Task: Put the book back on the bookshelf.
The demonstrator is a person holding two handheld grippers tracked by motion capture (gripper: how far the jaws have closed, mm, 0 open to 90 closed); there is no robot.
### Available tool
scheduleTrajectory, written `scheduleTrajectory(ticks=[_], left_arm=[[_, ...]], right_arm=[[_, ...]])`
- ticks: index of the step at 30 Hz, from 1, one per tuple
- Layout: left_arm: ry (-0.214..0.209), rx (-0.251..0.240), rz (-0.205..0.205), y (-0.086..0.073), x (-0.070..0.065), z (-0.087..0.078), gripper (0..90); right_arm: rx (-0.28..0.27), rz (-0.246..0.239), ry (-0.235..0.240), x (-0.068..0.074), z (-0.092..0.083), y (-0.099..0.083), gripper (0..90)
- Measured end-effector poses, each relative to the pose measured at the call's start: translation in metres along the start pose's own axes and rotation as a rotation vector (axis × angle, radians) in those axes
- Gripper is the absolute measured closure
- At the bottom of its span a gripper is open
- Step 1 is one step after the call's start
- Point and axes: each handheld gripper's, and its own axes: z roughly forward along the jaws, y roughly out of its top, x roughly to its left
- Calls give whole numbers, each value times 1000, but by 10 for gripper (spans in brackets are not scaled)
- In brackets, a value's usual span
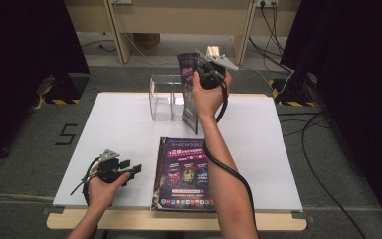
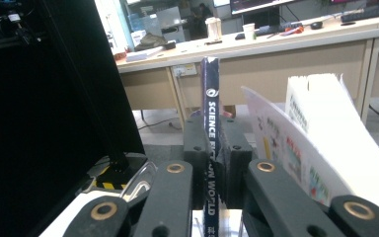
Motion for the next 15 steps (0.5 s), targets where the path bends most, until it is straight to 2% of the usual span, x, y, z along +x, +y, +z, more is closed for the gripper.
scheduleTrajectory(ticks=[2,7,11,15], left_arm=[[-3,-5,-2,-1,1,0,423],[-1,-1,-4,-1,1,0,423],[-3,-2,-7,-1,1,0,423],[-3,-2,-9,-1,0,0,423]], right_arm=[[-8,-23,-16,1,-3,-6,844],[-4,-75,-7,3,-18,-18,843],[-11,-148,15,8,-38,-29,842],[-8,-170,29,5,-60,-40,841]])
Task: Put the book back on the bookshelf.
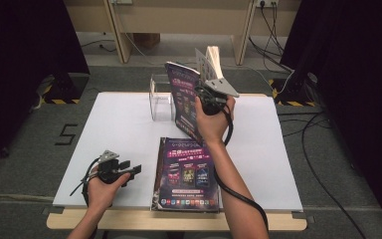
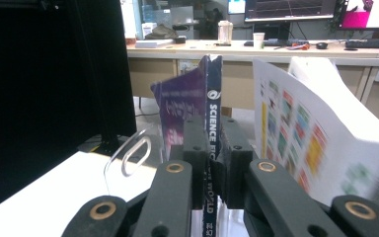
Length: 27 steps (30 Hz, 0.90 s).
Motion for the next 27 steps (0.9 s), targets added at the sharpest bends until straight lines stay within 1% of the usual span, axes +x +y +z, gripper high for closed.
scheduleTrajectory(ticks=[1,2,6,7,9,12,14,16,18,20,22,24,25,27], left_arm=[[-1,0,0,0,0,0,423],[-1,0,1,0,0,0,423],[1,-2,-3,0,0,0,423],[0,-1,-4,1,0,0,423],[1,-2,-3,1,0,0,423],[-1,1,-3,1,-1,1,423],[-2,-1,-2,1,-1,0,423],[-1,-3,-5,1,-1,0,423],[-2,-4,-6,1,-1,0,423],[-1,-4,-6,1,-1,-1,423],[-3,-3,-4,1,-1,0,423],[-5,-1,-2,1,0,0,423],[-3,-1,-3,1,0,0,422],[-2,-4,-5,1,1,0,422]], right_arm=[[4,10,5,-1,-5,-3,841],[3,4,7,-3,-8,-5,841],[12,38,21,-13,-25,-16,839],[16,33,16,-15,-28,-17,838],[18,53,25,-18,-32,-20,836],[25,57,31,-21,-34,-21,817],[38,67,46,-21,-34,-19,788],[45,71,46,-22,-32,-17,772],[60,69,50,-23,-28,-14,755],[75,80,54,-22,-23,-10,729],[85,84,51,-21,-20,-7,739],[92,70,41,-21,-15,-4,736],[102,78,45,-21,-12,-2,731],[109,77,44,-22,-8,1,728]])
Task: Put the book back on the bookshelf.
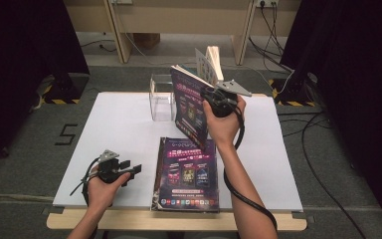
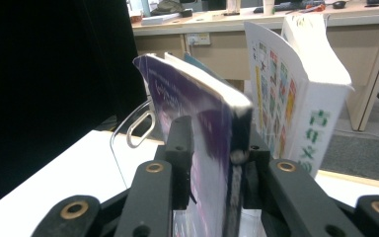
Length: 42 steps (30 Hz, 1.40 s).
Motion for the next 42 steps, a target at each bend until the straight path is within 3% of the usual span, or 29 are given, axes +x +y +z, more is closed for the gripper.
scheduleTrajectory(ticks=[8,13,16,22,27,34,42], left_arm=[[-1,3,-1,0,0,1,422],[1,6,0,-1,1,1,422],[1,8,1,-1,1,1,422],[-2,6,-1,-1,1,2,422],[-4,8,-2,-1,2,2,422],[0,6,-6,-1,3,1,422],[-1,7,-6,-2,2,1,422]], right_arm=[[67,-5,13,2,6,12,756],[78,15,30,2,9,10,772],[66,-9,20,2,10,9,798],[101,3,45,3,12,13,842],[73,8,54,7,13,15,844],[23,-37,29,16,15,21,844],[-10,-13,11,16,18,21,844]])
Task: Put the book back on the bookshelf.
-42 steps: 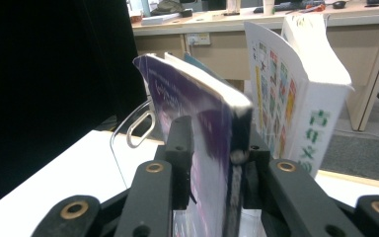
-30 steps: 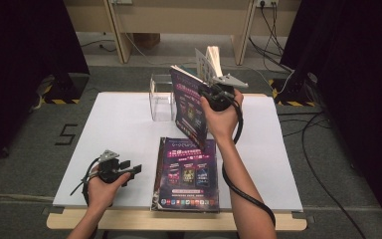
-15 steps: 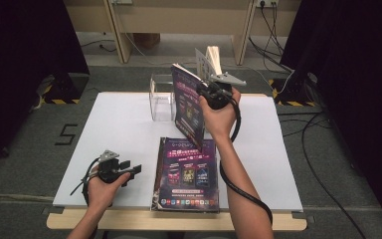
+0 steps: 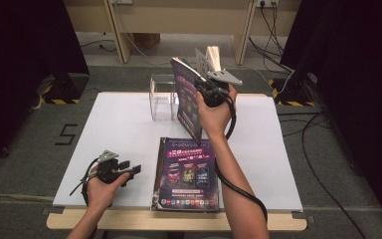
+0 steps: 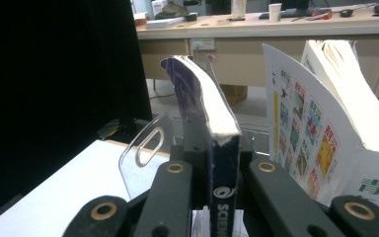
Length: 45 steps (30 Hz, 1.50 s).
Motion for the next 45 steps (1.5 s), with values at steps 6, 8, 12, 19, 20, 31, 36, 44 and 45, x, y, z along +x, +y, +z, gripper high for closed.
scheduleTrajectory(ticks=[6,8,12,19,20,31,36,44,45], left_arm=[[-3,0,3,0,1,1,422],[-2,1,3,0,1,1,422],[0,0,2,0,1,-1,422],[-2,0,-3,-1,1,0,422],[1,1,-3,-1,1,0,422],[0,3,-1,-1,2,1,422],[-1,7,0,-2,2,2,422],[-7,4,-5,-2,0,2,422],[-7,4,-4,-2,0,2,422]], right_arm=[[-21,12,-8,1,4,1,844],[-28,13,-10,2,5,1,844],[-26,26,-18,4,13,1,844],[-38,20,-41,5,22,0,844],[-41,20,-45,4,23,0,844],[-65,12,-91,0,37,-3,844],[-70,-16,-104,1,36,-12,841],[-49,-9,-107,-3,28,-16,826],[-44,-9,-103,-4,27,-15,823]])
